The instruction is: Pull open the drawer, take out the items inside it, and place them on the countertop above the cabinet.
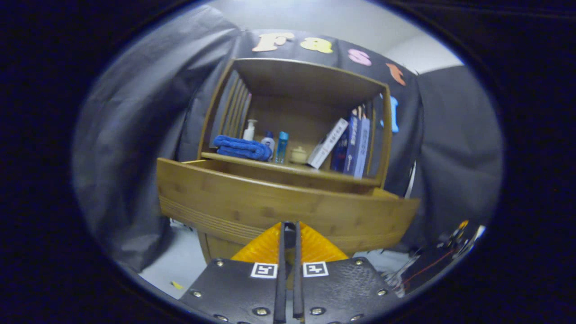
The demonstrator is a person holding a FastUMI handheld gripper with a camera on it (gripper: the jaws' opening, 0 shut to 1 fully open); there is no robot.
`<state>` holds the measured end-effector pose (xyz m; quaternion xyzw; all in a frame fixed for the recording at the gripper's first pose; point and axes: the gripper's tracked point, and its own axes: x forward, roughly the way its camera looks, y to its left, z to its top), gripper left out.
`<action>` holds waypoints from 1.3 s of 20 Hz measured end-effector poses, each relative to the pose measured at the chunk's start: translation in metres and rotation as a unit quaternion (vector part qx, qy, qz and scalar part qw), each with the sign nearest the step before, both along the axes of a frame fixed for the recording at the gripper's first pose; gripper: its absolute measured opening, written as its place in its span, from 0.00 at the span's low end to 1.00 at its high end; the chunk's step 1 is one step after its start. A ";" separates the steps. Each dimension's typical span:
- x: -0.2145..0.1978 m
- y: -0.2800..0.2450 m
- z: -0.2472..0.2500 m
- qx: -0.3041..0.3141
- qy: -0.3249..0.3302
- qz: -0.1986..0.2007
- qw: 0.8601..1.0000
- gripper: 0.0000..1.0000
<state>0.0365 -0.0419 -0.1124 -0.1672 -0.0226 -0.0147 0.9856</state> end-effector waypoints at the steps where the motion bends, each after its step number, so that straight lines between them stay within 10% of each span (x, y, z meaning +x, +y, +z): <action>1: 0.002 0.006 0.006 0.007 0.007 0.009 1.000 0.15; 7: 0.050 0.021 0.085 0.052 0.030 0.015 0.998 0.68; 15: 0.141 0.016 0.001 0.054 0.312 -0.031 0.948 0.70; 23: 0.174 -0.013 -0.051 0.093 0.406 -0.091 0.905 0.70; 26: 0.186 -0.021 -0.058 0.091 0.396 -0.109 0.907 0.42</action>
